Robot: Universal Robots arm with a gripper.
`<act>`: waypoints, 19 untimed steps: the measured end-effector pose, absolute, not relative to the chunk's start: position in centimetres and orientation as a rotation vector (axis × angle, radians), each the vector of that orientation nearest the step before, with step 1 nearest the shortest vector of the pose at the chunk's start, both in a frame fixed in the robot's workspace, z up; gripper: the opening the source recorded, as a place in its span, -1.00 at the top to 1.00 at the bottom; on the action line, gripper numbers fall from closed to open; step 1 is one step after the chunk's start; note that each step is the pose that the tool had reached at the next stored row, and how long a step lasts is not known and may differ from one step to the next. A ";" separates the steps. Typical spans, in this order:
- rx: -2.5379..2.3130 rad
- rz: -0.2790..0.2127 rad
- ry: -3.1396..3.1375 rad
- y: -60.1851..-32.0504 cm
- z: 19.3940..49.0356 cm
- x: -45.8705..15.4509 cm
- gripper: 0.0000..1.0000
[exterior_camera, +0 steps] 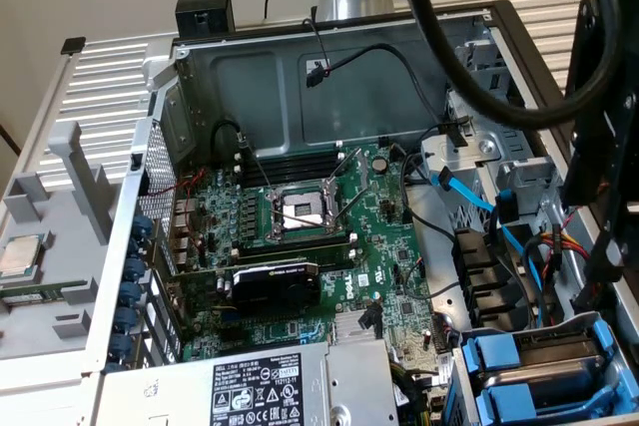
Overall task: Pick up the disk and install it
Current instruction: 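Insert the first disk wire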
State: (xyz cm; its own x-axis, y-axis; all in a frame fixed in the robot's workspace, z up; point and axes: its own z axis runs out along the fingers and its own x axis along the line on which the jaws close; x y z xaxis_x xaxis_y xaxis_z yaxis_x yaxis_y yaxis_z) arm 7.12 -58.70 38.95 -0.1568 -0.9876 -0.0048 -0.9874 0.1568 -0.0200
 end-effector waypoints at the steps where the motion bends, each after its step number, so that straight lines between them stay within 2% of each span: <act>1: -2.012 -0.018 2.390 -58.7 38.8 7.1 -0.14; 19: -1.949 -0.016 2.440 -56.2 35.8 6.7 -0.14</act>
